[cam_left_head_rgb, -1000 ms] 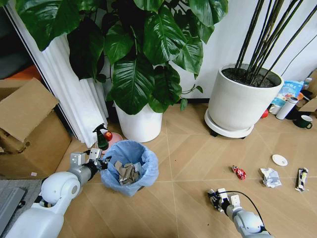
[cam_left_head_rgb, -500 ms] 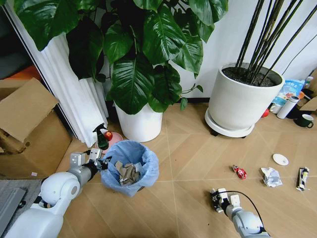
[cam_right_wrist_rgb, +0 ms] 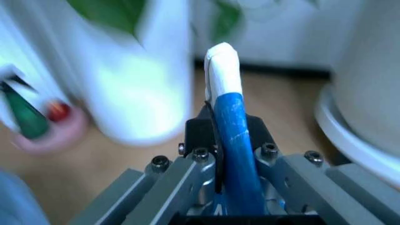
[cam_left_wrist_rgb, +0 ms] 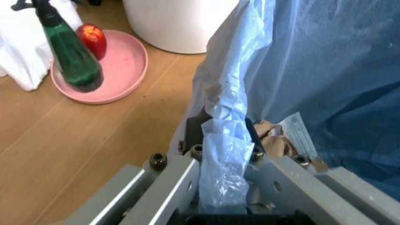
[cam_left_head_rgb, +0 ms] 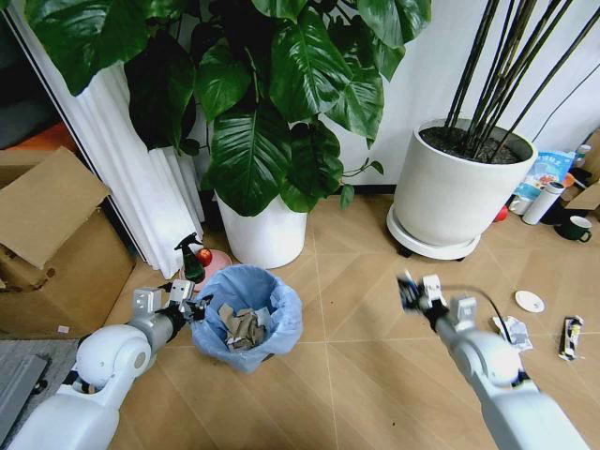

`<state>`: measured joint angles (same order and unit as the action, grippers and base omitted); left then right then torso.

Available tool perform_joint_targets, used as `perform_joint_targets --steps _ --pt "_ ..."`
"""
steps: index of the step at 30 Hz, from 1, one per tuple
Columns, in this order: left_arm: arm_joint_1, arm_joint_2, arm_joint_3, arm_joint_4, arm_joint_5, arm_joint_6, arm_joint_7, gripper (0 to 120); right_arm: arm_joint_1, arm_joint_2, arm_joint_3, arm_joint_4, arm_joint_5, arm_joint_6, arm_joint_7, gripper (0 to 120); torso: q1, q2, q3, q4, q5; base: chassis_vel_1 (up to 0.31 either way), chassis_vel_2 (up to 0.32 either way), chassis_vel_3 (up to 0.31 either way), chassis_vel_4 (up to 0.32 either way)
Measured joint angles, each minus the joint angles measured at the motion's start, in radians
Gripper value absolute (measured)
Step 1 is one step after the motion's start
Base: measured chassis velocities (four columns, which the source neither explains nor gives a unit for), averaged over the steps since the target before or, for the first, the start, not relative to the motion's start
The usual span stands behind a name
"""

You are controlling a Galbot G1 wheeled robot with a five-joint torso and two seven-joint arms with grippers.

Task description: Pick up the trash bin and place the garbage on the floor into it.

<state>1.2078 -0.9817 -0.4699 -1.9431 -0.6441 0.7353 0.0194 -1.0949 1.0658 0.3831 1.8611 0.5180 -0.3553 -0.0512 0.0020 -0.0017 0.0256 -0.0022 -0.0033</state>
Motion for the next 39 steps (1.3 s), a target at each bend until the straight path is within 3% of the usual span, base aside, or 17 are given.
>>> perform_joint_targets --steps 5,8,9,17,28,39 --pt "-0.009 -0.003 0.012 0.004 0.002 0.000 -0.002 0 0.120 -0.014 -0.146 0.046 0.076 -0.024 0.049 4 0.000 0.000 0.000 0.0000 0.0002 0.000 0.000 0.000 0.000" --pt "-0.018 -0.009 0.025 0.004 0.004 0.000 -0.009 0 0.244 -0.009 -0.319 0.065 0.133 -0.033 0.077 3 0.000 0.000 0.000 0.0000 0.0002 0.000 0.000 0.000 0.000" --pt "-0.018 -0.009 0.025 0.004 0.004 0.000 -0.009 0 0.244 -0.009 -0.319 0.065 0.133 -0.033 0.077 3 0.000 0.000 0.000 0.0000 0.0002 0.000 0.000 0.000 0.000" --pt "-0.016 -0.012 0.036 0.004 0.012 0.000 -0.013 0 0.443 0.113 -0.601 0.056 0.213 -0.053 0.112 3 0.000 0.000 0.000 0.0002 -0.0001 0.000 0.000 0.000 0.000" --pt "-0.013 -0.012 0.022 0.005 0.013 0.000 -0.012 0 0.417 0.122 -0.714 0.040 0.209 -0.081 0.118 3 0.000 0.000 0.000 -0.0003 0.0001 0.000 0.000 0.000 0.000" --pt "-0.016 -0.010 0.021 0.005 0.012 0.000 -0.010 0 0.413 0.153 -0.724 0.016 0.186 -0.083 0.137 43 0.000 0.000 0.000 -0.0001 0.0001 0.000 0.000 0.000 0.000"
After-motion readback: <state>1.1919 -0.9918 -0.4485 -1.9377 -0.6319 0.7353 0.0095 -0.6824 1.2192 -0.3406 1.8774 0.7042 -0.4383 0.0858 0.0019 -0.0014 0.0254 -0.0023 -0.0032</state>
